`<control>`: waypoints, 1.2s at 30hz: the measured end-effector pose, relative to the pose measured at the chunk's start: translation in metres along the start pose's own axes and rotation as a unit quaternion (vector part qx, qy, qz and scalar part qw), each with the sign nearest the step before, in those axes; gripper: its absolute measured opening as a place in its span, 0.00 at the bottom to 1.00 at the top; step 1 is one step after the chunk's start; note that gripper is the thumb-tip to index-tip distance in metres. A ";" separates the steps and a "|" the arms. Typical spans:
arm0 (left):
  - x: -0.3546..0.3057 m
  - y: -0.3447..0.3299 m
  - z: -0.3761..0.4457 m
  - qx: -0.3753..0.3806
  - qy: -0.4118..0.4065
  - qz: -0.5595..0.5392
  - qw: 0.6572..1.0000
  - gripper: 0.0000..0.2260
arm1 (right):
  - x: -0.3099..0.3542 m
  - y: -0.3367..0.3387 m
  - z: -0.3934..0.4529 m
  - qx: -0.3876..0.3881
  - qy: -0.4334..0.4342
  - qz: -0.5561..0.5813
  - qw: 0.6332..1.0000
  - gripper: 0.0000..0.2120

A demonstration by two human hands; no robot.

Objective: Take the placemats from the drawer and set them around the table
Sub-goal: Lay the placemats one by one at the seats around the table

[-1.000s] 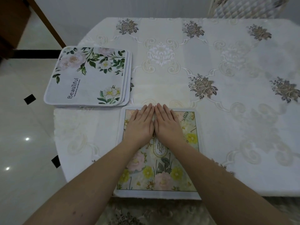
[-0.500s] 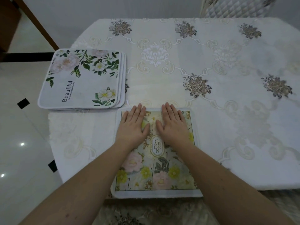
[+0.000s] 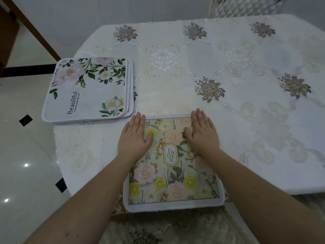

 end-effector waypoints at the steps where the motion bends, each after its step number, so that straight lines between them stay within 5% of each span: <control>1: 0.003 0.000 -0.001 -0.001 0.001 0.000 1.000 0.35 | 0.000 0.000 -0.001 -0.001 -0.005 0.000 1.000 0.34; 17: 0.056 0.020 -0.029 -0.001 -0.009 0.048 0.999 0.33 | -0.021 0.010 -0.056 0.003 -0.052 -0.010 0.999 0.33; 27: -0.022 -0.014 -0.114 0.000 -0.025 -0.044 0.999 0.28 | 0.103 -0.022 -0.106 -0.021 0.027 0.023 0.999 0.28; 36: -0.018 -0.025 -0.128 0.023 -0.057 0.019 0.998 0.30 | 0.111 -0.032 -0.119 -0.016 0.026 0.015 0.999 0.29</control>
Point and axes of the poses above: each hand's wrist, its own z-axis towards the middle knuckle, its own y-axis out of the back of the hand, x = y × z, the point moved 1 cm from there along z, towards the middle knuckle, and after that the axes turned 11 degrees about y, right-handed, at the moved point
